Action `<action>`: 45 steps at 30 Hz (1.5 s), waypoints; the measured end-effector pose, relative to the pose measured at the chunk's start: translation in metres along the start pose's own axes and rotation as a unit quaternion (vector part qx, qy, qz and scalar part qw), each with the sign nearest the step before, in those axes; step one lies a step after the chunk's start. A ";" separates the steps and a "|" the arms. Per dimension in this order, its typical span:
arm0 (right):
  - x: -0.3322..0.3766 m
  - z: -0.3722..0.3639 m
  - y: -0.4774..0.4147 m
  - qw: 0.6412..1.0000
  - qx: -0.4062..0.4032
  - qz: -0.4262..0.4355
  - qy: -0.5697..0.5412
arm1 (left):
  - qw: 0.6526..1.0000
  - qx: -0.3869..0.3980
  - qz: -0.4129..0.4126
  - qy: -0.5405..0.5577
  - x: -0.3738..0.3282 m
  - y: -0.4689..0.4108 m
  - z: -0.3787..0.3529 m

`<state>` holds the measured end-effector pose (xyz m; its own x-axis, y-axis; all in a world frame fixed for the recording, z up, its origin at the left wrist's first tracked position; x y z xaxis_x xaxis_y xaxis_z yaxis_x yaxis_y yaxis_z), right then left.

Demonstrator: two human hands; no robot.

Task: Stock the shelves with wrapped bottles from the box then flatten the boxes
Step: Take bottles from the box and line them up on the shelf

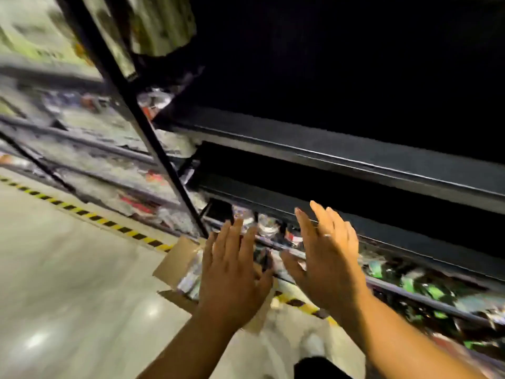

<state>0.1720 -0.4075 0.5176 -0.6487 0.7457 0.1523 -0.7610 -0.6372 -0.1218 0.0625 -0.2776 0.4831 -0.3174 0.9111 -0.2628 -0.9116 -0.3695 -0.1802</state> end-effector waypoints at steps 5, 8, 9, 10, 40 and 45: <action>0.082 -0.061 -0.027 0.994 0.074 0.083 -0.016 | 0.989 0.043 0.139 -0.026 0.098 0.027 -0.009; 0.117 -0.102 -0.046 0.983 0.134 0.115 -0.047 | 0.977 0.072 0.197 -0.022 0.149 0.035 -0.019; 0.127 -0.118 -0.054 0.978 0.160 0.126 -0.051 | 0.974 0.077 0.214 -0.015 0.165 0.037 -0.021; 0.136 -0.135 -0.063 0.972 0.190 0.132 -0.053 | 0.971 0.084 0.225 -0.014 0.180 0.037 -0.024; 0.189 -0.705 -0.031 0.775 0.342 -0.502 -0.176 | 0.874 0.420 0.223 0.103 0.505 0.034 -0.456; 0.172 -0.782 -0.018 0.713 0.300 -0.582 -0.251 | 0.870 0.435 0.205 0.109 0.516 0.050 -0.514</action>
<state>0.0698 -0.1155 -0.2207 0.6179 0.7702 0.1582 -0.5453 0.2748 0.7919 -0.0131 0.0804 -0.1489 -0.6919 0.6441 -0.3263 -0.6158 -0.2904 0.7324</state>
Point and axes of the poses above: each hand's wrist, its own y-axis away from the middle knuckle, its own z-axis out of the back of the hand, x = y × z, the point moved 4 cm from there along -y, towards the middle knuckle, and after that the axes turned 4 degrees about y, right-handed, at the moved point
